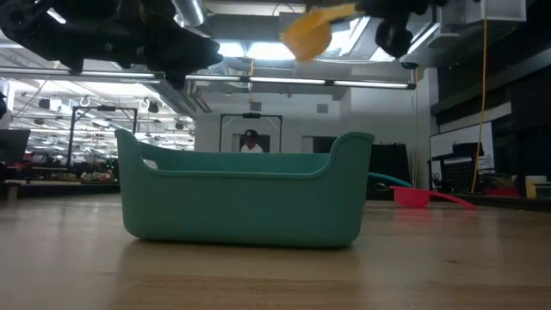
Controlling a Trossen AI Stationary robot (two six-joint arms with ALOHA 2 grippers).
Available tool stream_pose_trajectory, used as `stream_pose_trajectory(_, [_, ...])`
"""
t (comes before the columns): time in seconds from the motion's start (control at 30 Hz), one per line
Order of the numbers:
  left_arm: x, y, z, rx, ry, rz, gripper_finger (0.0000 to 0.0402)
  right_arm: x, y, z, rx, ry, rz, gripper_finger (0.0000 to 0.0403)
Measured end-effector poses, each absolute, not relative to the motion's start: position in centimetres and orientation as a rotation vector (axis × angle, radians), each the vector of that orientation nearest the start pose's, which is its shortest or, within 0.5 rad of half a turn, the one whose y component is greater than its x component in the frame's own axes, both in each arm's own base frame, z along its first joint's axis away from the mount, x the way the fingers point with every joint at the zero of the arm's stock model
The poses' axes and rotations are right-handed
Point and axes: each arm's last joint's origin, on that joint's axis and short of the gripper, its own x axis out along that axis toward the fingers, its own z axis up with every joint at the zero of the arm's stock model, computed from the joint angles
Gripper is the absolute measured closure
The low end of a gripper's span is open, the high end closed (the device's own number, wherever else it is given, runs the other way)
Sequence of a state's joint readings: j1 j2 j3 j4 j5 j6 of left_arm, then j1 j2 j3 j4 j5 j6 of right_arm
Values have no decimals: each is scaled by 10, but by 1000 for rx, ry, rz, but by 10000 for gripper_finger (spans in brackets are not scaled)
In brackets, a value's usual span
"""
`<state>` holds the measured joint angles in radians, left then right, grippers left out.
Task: Nest measuring cups in basket
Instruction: Stack the yellow measuring cup on top of the light blue measuring cup
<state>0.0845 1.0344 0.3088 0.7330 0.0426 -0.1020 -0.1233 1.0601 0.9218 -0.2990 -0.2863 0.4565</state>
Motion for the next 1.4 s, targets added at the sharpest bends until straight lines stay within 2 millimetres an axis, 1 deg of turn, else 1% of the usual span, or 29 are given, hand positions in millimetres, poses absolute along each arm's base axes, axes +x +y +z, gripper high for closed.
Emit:
stream_pose_trajectory(0.13, [204, 16, 213, -101, -9, 42, 299, 228, -14, 281, 610, 445, 77, 392])
stream_pose_trajectory(0.33, [204, 16, 213, -102, -7, 42, 299, 220, -13, 232, 736, 437, 56, 391])
stream_pose_trajectory(0.43, [204, 16, 213, -105, -6, 42, 299, 214, -12, 214, 797, 442, 43, 391])
stream_pose_trajectory(0.5, [204, 16, 213, -105, -6, 42, 299, 211, -12, 205, 823, 439, 39, 391])
stream_pose_trajectory(0.7, [204, 16, 213, -105, -5, 42, 299, 204, -12, 189, 852, 411, 39, 391])
stream_pose_trajectory(0.93, [204, 16, 213, -105, -3, 42, 299, 195, -13, 169, 864, 430, -44, 391])
stream_pose_trajectory(1.13, [204, 16, 213, -105, -2, 43, 299, 190, -13, 163, 854, 372, -56, 391])
stream_pose_trajectory(1.4, [204, 16, 213, -105, -2, 43, 299, 190, -14, 161, 843, 371, -78, 391])
